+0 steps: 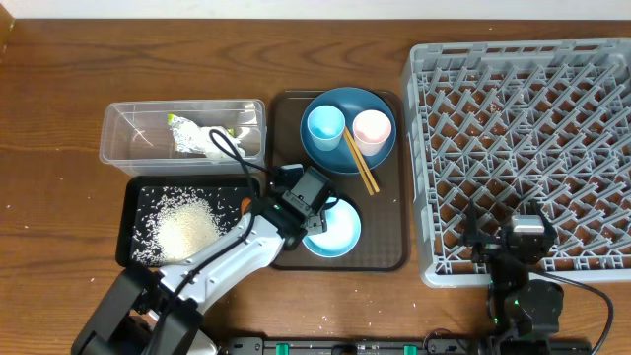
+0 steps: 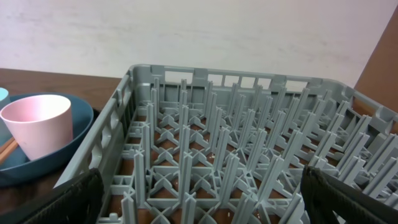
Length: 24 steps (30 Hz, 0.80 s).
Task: Sort waste into correct bins and load items into the dishwasher rack
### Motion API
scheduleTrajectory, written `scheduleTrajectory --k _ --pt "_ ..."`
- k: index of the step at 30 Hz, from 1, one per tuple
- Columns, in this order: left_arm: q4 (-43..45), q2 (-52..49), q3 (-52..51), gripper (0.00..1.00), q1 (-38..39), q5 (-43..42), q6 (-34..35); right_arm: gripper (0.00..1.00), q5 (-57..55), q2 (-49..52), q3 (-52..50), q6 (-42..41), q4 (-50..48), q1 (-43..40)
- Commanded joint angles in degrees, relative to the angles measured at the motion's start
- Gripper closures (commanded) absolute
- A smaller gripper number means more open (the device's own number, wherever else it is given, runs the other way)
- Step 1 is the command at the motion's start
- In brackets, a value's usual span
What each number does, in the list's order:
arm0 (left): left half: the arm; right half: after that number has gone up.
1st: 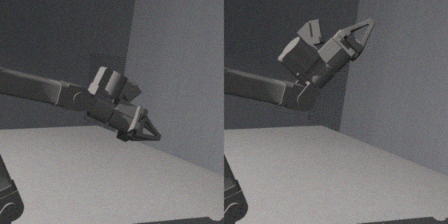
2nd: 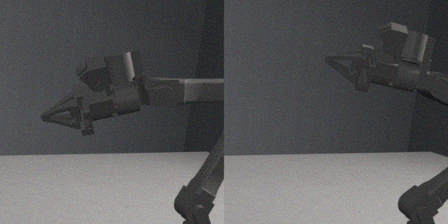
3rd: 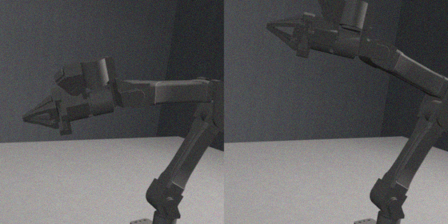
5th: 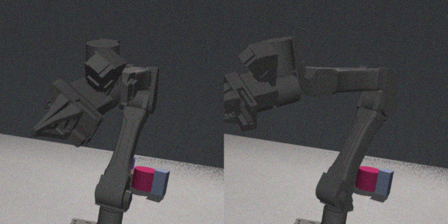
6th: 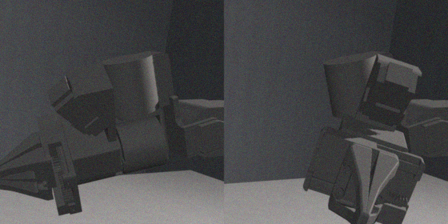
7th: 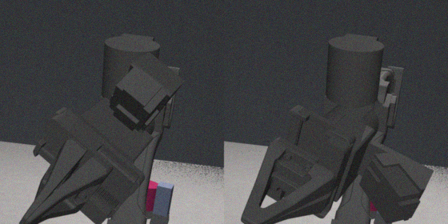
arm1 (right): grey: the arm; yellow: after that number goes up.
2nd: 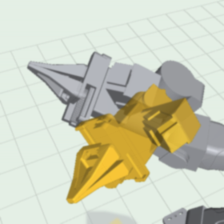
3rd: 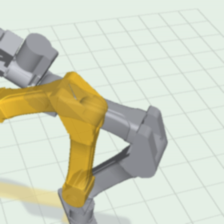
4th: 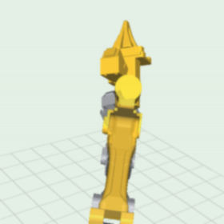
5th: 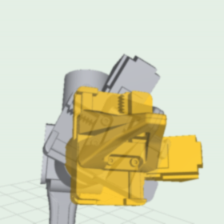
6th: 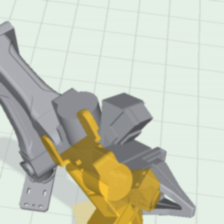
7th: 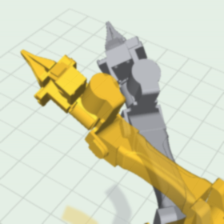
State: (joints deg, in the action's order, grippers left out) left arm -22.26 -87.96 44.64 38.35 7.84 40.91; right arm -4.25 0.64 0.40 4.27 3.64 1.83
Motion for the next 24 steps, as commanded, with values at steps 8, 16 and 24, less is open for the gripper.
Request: scheduleTrajectory --k 8,16,24 --pt "0.5 6.1 0.5 0.25 -0.2 -2.8 0.1 0.01 0.2 -0.2 -0.1 0.5 0.2 -0.3" --pt "0.2 13.1 0.5 0.24 -0.2 0.3 0.1 0.01 0.2 -0.2 -0.1 0.5 0.2 -0.4" --pt "-0.9 6.3 0.2 0.19 -0.2 5.1 4.4 0.01 0.2 -0.2 -0.1 0.5 0.3 -0.4"
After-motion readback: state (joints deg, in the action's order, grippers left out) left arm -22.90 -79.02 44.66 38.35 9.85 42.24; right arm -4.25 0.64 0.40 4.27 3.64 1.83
